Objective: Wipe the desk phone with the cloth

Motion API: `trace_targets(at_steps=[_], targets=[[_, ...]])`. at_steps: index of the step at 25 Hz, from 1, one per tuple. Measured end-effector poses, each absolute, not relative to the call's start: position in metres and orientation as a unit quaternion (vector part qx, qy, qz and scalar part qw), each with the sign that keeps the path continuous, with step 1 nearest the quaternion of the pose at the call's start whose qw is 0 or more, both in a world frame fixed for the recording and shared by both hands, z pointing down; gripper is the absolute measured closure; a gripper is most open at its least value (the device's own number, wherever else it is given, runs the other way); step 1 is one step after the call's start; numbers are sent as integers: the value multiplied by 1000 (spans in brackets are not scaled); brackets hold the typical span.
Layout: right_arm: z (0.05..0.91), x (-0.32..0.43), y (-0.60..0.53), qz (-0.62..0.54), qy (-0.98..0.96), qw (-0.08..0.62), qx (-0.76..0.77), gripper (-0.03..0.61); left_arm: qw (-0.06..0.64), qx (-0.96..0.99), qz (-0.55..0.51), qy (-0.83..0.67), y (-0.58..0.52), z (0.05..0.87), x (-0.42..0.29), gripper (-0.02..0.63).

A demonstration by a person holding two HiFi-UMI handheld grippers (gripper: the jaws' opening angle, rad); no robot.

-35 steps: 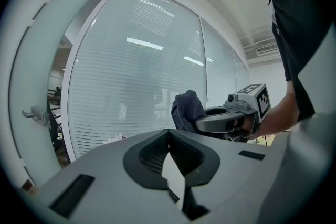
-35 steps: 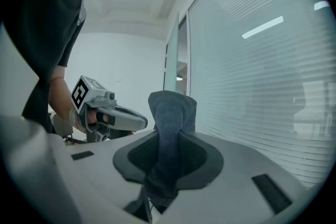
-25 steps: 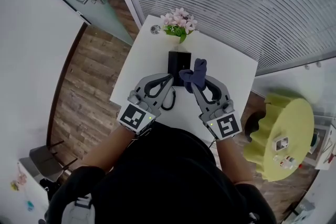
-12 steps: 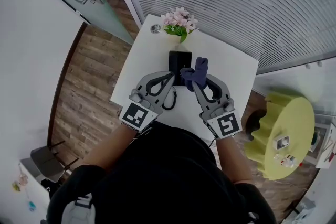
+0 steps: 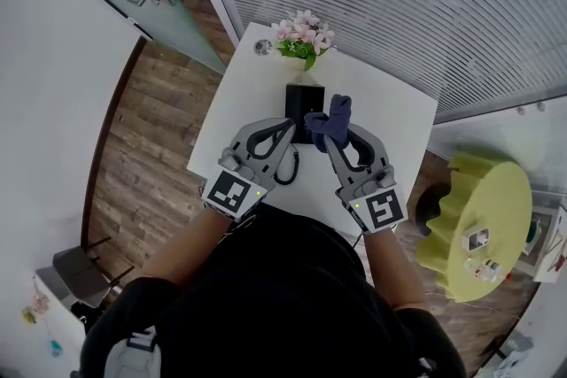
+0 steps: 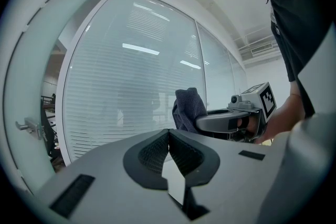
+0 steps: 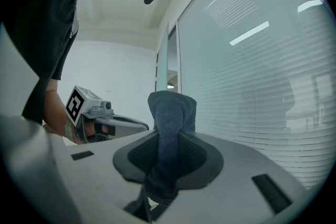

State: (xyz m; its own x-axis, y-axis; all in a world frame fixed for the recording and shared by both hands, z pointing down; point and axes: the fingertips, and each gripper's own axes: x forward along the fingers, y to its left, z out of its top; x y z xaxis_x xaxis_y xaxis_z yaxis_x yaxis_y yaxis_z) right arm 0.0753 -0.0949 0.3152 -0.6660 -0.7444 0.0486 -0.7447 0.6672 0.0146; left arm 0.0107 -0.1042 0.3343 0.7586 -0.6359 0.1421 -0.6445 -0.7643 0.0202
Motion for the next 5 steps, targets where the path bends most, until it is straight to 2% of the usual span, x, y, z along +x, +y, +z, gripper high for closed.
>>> trace_targets(at_steps=[5], targets=[[317,76,-95,7,-912,28,409,477,43,935,57,-346,-106,336,10,603]])
